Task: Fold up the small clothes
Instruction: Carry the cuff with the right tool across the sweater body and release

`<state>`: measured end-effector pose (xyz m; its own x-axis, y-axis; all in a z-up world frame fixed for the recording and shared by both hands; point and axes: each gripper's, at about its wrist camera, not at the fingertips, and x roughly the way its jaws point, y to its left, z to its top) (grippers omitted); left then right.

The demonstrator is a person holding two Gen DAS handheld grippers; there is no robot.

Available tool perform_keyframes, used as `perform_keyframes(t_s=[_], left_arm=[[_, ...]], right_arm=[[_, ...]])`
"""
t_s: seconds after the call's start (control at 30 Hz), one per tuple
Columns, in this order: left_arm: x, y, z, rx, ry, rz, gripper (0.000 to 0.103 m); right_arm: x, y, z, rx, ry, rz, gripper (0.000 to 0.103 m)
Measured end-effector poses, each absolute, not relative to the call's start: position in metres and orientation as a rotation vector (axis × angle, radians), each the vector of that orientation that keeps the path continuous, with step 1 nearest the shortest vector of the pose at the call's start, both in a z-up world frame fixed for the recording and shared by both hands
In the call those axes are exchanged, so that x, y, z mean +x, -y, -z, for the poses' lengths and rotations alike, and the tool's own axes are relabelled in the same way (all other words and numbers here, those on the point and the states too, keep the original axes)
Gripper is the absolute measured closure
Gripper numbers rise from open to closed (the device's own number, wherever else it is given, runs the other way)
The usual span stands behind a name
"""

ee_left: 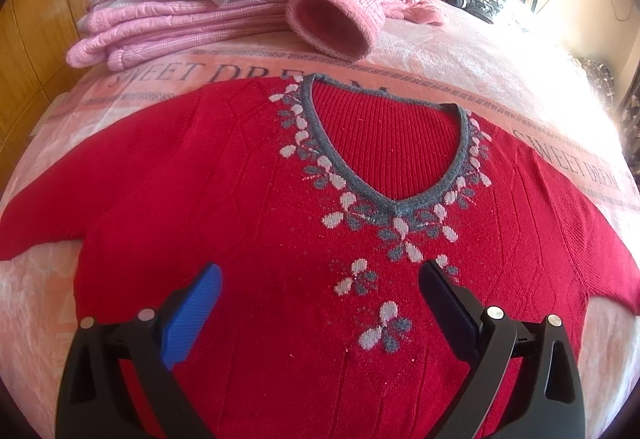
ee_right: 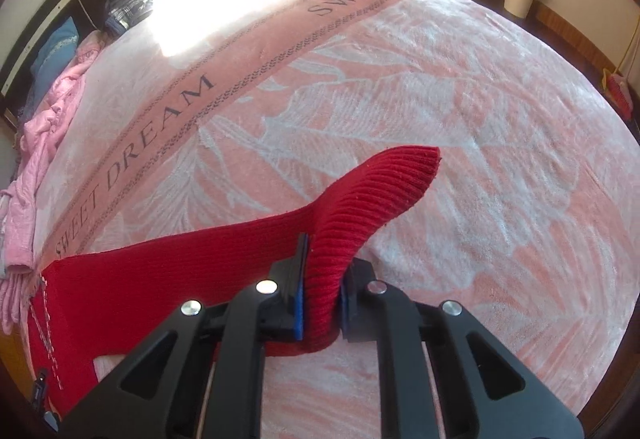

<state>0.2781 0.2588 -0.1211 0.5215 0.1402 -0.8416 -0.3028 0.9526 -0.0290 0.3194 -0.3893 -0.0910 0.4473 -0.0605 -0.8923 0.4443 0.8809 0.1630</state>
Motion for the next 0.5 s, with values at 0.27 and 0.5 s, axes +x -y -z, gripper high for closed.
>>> perform_keyframes(t_s=[0.27, 0.5], left_arm=[[0.273, -0.288, 0.124, -0.202, -1.022, -0.297, 0.004], [0.269, -0.308, 0.124, -0.229, -1.035, -0.314, 0.004]], right_arm=[[0.343, 0.294, 0.063, 0.225, -1.050, 0.242, 0.092], [0.368, 0.177, 0.043, 0.197, -1.018, 0.034, 0.092]])
